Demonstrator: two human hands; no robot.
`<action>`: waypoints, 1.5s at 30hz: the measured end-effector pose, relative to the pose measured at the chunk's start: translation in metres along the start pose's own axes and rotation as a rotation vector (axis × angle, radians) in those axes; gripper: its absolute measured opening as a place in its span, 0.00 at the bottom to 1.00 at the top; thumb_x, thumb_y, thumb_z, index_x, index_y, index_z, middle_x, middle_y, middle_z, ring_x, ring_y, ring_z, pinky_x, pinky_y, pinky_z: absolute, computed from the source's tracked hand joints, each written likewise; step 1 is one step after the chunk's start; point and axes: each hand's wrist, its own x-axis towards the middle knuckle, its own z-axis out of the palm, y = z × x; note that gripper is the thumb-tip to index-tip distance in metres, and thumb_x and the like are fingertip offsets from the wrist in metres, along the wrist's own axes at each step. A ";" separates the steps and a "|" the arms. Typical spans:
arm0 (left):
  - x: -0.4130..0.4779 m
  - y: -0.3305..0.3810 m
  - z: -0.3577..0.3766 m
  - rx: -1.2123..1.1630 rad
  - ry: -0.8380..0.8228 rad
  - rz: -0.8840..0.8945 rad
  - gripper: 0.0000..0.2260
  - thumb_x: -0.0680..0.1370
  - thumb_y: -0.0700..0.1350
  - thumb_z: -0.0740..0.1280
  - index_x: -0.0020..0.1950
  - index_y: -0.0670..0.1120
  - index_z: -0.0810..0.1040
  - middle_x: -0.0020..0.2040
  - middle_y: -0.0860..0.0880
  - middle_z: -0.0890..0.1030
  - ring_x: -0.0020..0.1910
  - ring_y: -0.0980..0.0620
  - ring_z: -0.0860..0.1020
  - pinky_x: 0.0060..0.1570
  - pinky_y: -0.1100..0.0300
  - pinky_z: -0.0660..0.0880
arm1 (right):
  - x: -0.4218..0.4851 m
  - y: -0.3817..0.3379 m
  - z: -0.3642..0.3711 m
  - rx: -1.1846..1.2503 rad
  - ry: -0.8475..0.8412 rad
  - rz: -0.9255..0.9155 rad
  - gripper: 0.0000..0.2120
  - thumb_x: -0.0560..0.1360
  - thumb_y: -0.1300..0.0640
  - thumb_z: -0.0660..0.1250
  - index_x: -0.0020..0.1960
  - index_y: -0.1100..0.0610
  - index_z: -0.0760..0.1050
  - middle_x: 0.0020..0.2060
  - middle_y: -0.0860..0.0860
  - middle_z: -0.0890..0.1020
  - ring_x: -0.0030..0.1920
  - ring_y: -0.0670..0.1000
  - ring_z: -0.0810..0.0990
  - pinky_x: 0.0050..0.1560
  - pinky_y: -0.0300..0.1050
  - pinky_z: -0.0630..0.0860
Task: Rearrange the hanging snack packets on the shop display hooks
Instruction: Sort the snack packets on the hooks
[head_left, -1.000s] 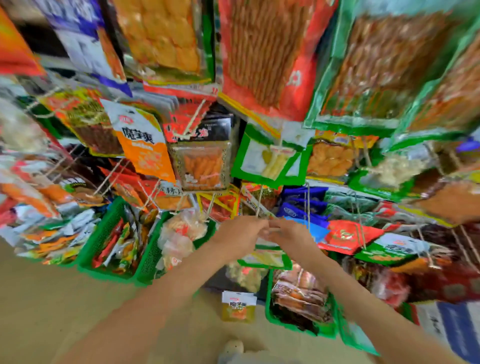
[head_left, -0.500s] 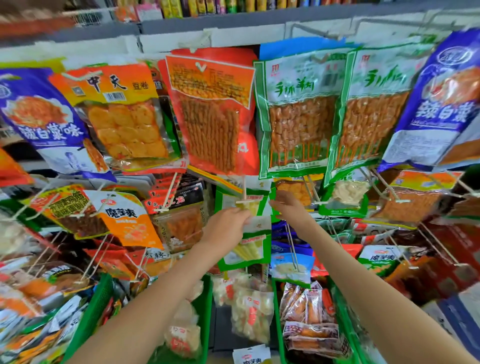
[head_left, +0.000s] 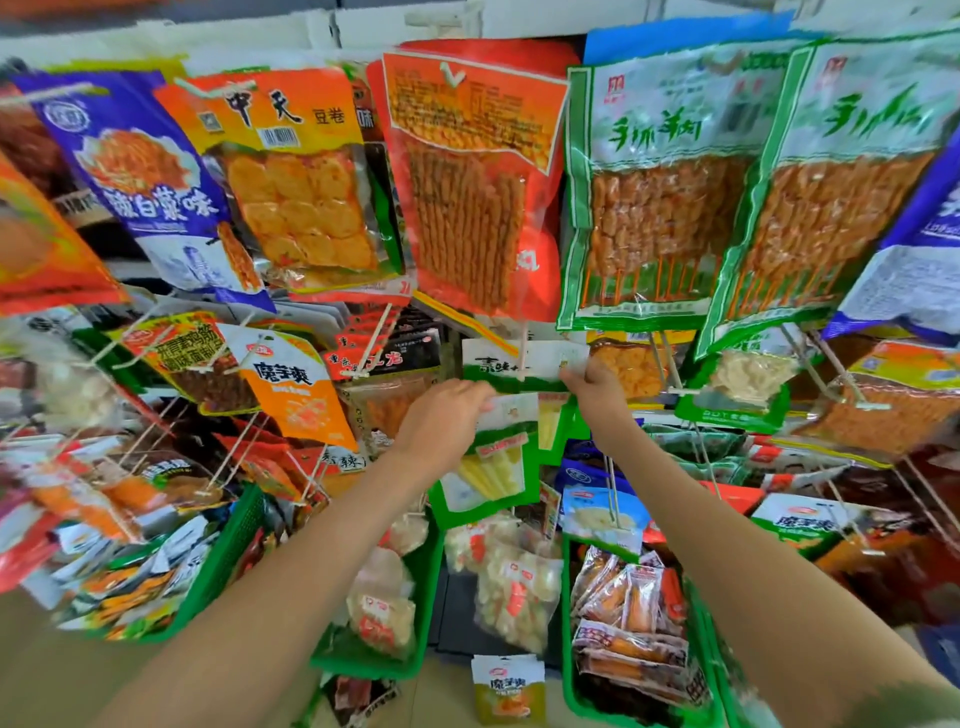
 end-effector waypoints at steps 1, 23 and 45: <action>-0.002 0.001 0.000 -0.013 0.007 0.026 0.09 0.80 0.41 0.60 0.53 0.40 0.79 0.48 0.43 0.82 0.50 0.44 0.78 0.44 0.54 0.72 | -0.007 0.000 -0.003 -0.002 -0.019 -0.022 0.06 0.79 0.60 0.61 0.43 0.55 0.73 0.42 0.50 0.78 0.44 0.49 0.76 0.41 0.38 0.72; -0.007 0.002 0.007 -0.055 0.144 0.415 0.11 0.73 0.39 0.60 0.45 0.46 0.83 0.36 0.50 0.83 0.33 0.50 0.80 0.27 0.60 0.77 | -0.037 -0.004 -0.013 -0.001 -0.063 -0.102 0.07 0.78 0.64 0.60 0.50 0.56 0.76 0.44 0.50 0.82 0.45 0.51 0.81 0.45 0.46 0.78; 0.009 -0.004 -0.014 -0.275 -0.018 -0.106 0.09 0.80 0.44 0.61 0.52 0.42 0.79 0.45 0.46 0.81 0.44 0.48 0.77 0.39 0.56 0.72 | 0.004 -0.038 0.001 -0.479 0.245 -0.078 0.07 0.76 0.57 0.65 0.46 0.62 0.74 0.30 0.56 0.75 0.31 0.58 0.72 0.27 0.42 0.68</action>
